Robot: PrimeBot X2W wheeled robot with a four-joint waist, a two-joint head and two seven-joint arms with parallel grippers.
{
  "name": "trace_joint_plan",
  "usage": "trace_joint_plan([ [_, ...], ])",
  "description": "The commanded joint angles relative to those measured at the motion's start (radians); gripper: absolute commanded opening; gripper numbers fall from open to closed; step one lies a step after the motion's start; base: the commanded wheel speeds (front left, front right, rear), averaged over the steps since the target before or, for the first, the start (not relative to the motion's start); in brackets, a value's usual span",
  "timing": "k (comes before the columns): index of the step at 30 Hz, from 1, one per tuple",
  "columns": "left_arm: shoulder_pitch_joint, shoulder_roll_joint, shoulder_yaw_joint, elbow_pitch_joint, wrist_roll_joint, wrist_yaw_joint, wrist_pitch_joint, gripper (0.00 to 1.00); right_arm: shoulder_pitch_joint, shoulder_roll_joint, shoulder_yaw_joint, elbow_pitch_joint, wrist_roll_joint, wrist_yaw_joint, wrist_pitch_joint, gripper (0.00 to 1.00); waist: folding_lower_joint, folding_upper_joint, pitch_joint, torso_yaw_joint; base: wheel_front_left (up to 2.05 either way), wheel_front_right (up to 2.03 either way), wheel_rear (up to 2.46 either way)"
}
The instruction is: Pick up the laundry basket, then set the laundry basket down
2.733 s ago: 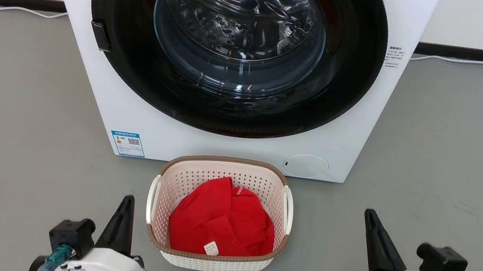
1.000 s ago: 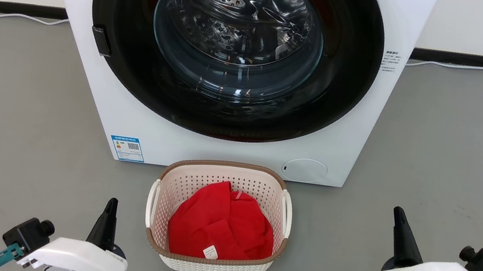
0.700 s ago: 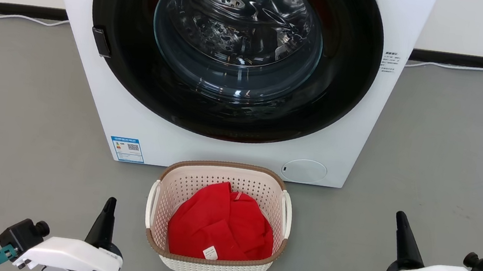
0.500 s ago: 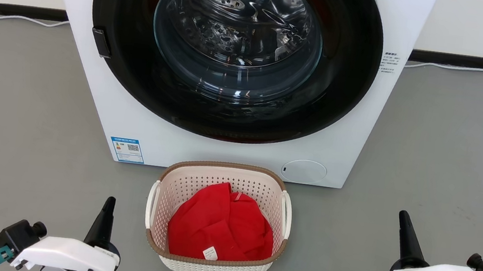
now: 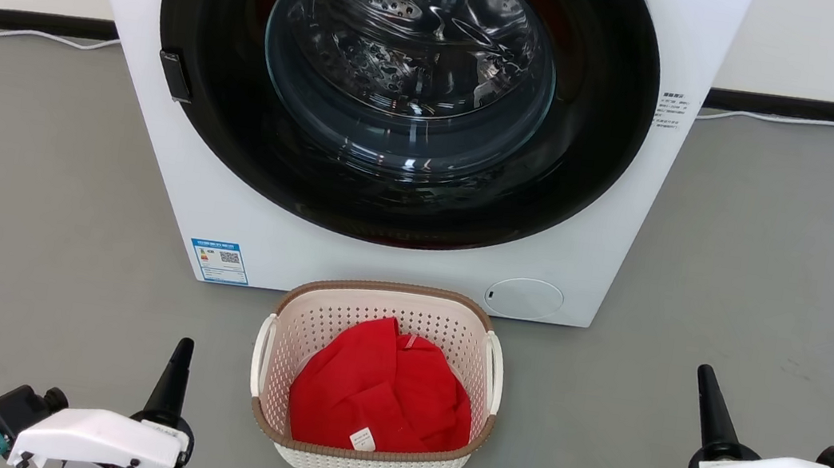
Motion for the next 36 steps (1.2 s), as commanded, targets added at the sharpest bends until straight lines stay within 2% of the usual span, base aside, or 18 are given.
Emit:
trace_joint_plan([
  [1, -0.045, 0.01, 0.026, -0.031, -0.03, -0.015, 0.008, 0.0, -0.012, -0.002, 0.006, -0.036, 0.03, 0.005, 0.011, 0.0, 0.0, -0.0001, 0.0, 0.0, 0.0, 0.0, 0.0],
  [36, -0.051, 0.014, 0.089, -0.045, -0.381, -0.057, 0.108, 0.0, 0.007, 0.017, -0.067, -0.076, 0.363, 0.007, 0.11, 0.0, 0.0, -0.0001, -0.011, -0.002, 0.0, 0.0, 0.0],
])
